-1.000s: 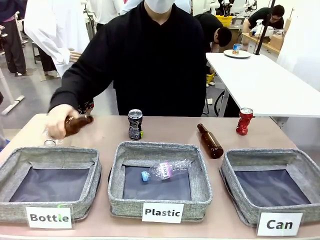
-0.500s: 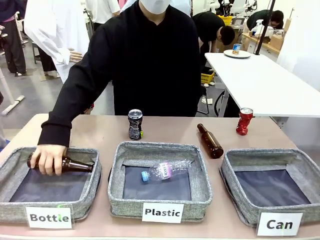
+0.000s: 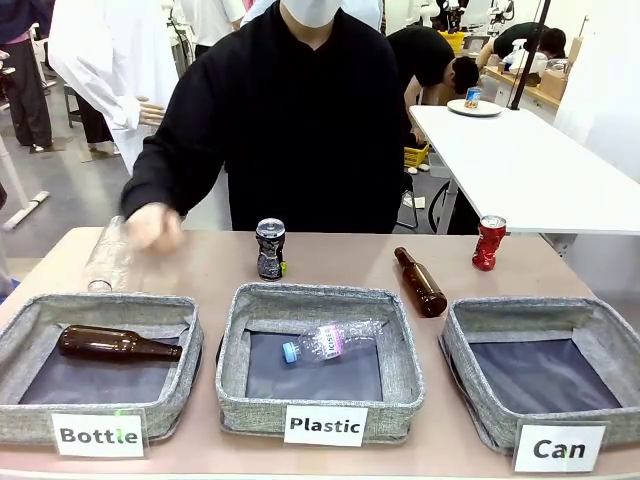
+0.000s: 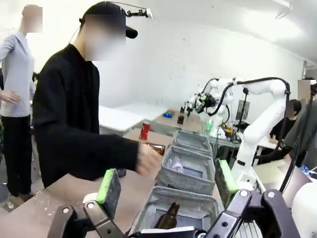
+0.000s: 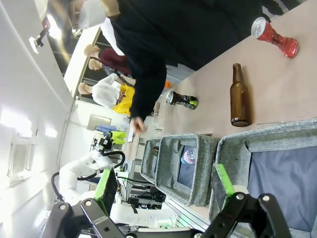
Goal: Sort the can waste into the basket.
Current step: Pick up the can waste from the table and place it in the right Fabric basket.
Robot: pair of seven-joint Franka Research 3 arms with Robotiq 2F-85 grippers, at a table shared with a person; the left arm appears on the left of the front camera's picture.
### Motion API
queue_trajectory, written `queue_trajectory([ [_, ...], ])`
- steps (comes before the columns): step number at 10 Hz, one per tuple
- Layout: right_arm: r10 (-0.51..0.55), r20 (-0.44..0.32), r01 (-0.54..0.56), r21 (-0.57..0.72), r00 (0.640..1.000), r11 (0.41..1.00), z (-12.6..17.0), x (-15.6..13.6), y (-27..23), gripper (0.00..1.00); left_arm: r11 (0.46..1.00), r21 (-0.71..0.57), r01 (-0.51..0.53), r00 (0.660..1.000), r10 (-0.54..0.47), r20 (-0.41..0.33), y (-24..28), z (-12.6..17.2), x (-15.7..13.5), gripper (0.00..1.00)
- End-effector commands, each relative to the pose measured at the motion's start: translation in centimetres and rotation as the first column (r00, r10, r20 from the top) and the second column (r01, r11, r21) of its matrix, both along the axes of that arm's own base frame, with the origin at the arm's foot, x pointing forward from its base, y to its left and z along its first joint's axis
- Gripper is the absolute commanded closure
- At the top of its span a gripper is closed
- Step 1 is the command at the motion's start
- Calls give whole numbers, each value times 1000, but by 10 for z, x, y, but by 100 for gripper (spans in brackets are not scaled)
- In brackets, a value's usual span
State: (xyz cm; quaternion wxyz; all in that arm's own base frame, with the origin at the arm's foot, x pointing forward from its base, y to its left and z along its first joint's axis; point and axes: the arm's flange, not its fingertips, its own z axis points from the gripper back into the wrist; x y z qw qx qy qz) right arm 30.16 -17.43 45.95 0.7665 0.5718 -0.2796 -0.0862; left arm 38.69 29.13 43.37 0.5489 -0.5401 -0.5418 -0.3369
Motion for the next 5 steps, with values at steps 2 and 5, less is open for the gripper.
queue_trajectory([
  [2,-6,40,6,10,999,1000,0,2,1,0,999,2,33,999,-33,30,-8,0,6,0],
  [5,-6,40,6,10,999,1000,0,2,1,0,988,140,62,998,-58,-39,-50,24,49,0],
])
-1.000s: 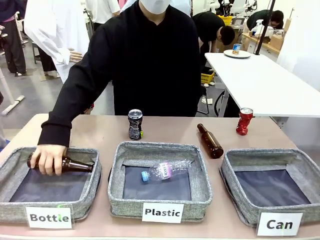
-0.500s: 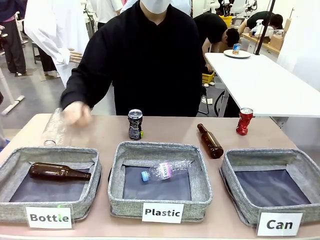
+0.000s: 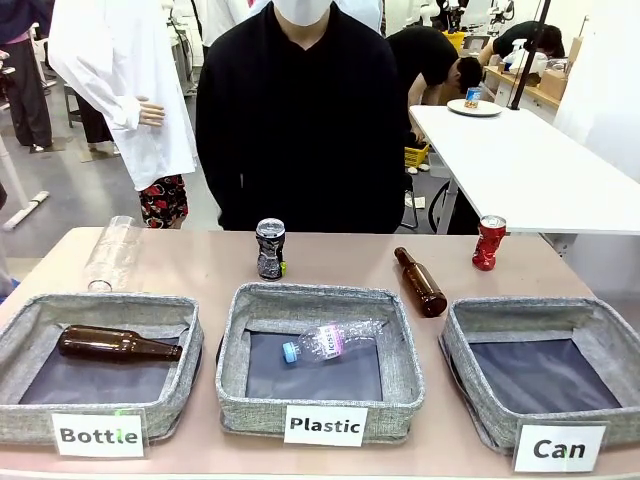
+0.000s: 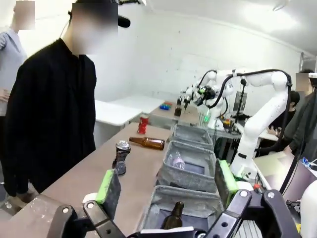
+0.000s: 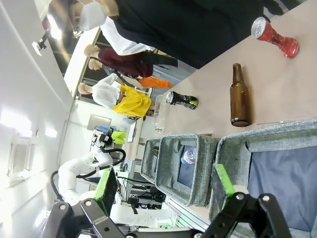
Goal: Sort the can waste into the basket.
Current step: Pick up the can waste from the table and place it in the right Fabric basket.
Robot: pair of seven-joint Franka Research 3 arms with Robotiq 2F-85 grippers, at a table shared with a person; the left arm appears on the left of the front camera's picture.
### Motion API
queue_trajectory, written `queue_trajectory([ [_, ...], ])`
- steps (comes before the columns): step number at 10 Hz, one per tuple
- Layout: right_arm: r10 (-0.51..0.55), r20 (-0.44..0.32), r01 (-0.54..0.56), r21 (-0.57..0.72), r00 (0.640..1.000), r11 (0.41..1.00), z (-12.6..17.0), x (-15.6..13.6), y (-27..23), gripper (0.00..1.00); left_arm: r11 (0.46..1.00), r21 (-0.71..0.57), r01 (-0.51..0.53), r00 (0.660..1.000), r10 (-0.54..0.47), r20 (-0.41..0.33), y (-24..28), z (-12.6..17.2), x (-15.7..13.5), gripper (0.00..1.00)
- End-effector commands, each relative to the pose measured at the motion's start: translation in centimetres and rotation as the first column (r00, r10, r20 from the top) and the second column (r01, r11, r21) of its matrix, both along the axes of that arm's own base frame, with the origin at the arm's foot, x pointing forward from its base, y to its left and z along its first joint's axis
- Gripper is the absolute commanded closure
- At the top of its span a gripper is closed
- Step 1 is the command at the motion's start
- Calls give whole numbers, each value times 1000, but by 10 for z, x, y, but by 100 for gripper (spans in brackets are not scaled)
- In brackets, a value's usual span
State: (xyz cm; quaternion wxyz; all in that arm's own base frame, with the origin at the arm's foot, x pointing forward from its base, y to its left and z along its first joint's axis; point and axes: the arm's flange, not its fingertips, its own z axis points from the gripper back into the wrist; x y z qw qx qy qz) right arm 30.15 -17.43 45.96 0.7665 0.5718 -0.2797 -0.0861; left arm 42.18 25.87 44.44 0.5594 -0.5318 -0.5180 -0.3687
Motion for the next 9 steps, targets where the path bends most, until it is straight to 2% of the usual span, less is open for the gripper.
queue_trajectory([
  [1,-6,40,6,10,999,1000,0,2,1,0,988,152,23,998,-14,-64,-45,21,37,0],
  [3,-6,40,6,10,999,1000,0,2,1,0,949,315,22,992,18,-123,-110,25,91,0],
  [4,-6,40,6,10,999,1000,0,2,1,0,908,418,-23,991,75,-108,-152,23,118,0],
  [5,-6,40,6,10,999,1000,0,2,1,0,875,485,-2,996,48,-82,-186,20,136,0],
  [7,-6,40,6,10,999,1000,0,2,1,0,782,622,-31,999,52,-15,-254,-1,169,0],
  [8,-6,40,6,10,999,1000,0,2,1,0,744,667,33,999,-37,-9,-293,-16,186,0],
  [9,-6,40,6,10,999,1000,0,2,1,0,710,694,122,991,-131,-40,-320,-26,197,0],
])
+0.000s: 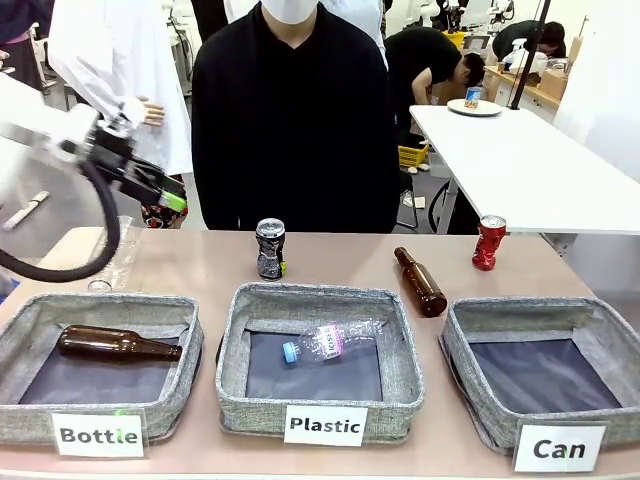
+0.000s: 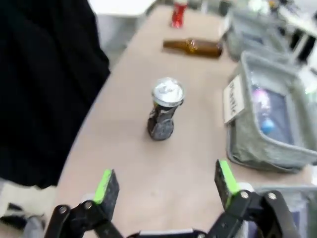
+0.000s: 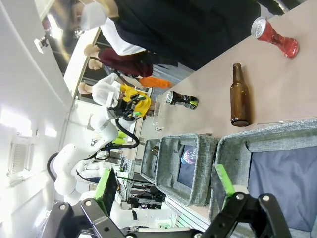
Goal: Sort the can waste into the basket.
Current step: Pick up the can waste from the table and place it in the right Fabric basket.
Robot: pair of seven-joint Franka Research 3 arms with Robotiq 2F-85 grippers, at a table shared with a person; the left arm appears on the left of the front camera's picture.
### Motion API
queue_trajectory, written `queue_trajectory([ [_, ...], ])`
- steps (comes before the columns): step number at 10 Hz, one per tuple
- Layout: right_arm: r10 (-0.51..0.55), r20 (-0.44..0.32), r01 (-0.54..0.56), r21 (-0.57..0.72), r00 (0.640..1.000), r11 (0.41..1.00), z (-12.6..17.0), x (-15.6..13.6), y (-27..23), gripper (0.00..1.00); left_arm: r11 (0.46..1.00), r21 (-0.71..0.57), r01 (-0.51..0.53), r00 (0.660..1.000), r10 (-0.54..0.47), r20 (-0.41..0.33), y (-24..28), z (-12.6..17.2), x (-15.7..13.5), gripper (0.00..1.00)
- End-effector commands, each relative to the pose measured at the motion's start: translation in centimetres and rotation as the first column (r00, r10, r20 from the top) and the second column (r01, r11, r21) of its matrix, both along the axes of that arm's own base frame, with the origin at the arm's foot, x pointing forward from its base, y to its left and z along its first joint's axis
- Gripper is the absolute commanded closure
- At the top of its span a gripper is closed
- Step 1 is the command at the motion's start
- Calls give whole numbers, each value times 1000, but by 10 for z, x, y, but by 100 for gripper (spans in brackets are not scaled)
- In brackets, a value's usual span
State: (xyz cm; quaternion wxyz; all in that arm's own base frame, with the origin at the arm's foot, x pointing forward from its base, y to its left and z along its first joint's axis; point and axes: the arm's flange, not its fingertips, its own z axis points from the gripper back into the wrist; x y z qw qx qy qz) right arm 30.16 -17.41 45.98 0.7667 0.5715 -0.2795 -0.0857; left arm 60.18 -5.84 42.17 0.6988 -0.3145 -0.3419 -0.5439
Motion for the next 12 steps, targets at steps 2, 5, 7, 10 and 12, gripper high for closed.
queue_trajectory([
  [2,-7,40,7,11,999,1000,0,2,1,0,981,-19,193,981,-194,-28,-18,2,29,0],
  [5,-7,40,7,11,999,1000,0,2,1,0,997,33,73,997,-72,-10,-25,-13,8,0],
  [7,-7,40,7,11,999,1000,0,2,1,0,943,54,328,945,-327,-35,-48,-28,33,0],
  [10,-7,40,7,11,999,1000,0,2,1,0,908,34,417,908,-418,17,-53,-80,52,0],
  [12,-7,40,7,11,999,1000,0,2,1,0,885,-44,463,884,-458,91,-63,-102,58,0],
])
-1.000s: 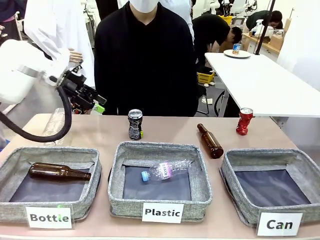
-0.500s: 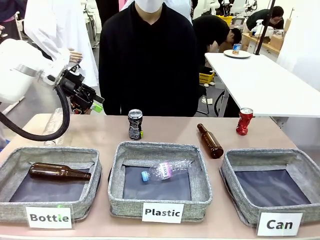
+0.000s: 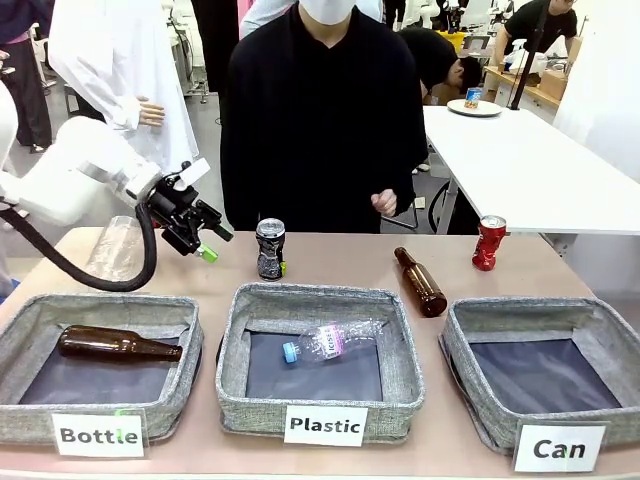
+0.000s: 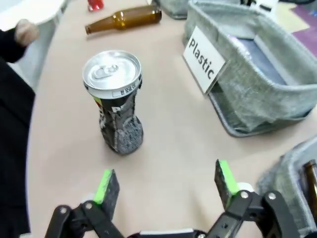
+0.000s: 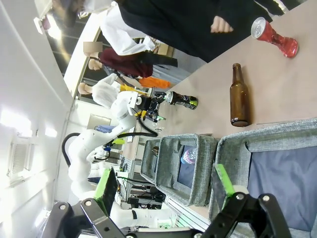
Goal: Sort the can waste into the basket.
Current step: Pick up the can waste from the table and place it in the right Fabric basket.
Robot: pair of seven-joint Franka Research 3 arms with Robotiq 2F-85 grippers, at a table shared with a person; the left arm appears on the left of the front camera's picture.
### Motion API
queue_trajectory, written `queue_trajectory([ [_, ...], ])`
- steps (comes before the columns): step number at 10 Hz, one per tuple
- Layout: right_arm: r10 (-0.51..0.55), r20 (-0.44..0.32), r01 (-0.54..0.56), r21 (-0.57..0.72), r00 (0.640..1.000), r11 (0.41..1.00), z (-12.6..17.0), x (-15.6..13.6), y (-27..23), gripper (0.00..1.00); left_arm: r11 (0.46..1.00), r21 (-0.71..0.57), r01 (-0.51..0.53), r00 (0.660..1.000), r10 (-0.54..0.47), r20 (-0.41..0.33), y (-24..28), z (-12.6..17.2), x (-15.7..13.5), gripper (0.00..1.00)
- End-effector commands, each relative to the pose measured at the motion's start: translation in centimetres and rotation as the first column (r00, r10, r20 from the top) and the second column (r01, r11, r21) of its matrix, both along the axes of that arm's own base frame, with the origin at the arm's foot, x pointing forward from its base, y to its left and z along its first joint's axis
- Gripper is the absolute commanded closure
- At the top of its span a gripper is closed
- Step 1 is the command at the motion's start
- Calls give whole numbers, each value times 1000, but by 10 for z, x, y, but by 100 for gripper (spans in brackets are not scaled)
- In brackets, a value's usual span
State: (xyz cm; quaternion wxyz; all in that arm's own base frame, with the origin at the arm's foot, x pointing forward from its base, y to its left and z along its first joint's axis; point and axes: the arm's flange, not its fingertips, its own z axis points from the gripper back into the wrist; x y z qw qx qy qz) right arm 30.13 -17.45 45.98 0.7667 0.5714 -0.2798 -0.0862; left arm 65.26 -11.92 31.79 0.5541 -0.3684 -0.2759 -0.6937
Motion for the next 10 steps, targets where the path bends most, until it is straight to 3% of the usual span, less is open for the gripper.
queue_trajectory([
  [1,-6,40,5,11,999,1000,0,3,1,0,994,-104,19,1000,-18,17,-12,-6,17,0],
  [3,-6,40,5,11,999,1000,0,3,1,0,995,-90,39,998,-44,-49,-34,-15,36,0],
  [6,-6,40,5,11,999,1000,0,3,1,0,995,-102,2,999,-6,-43,-62,-20,51,0],
  [10,-6,40,5,11,999,1000,0,3,1,0,996,-76,56,998,-58,-19,-91,-27,52,0],
])
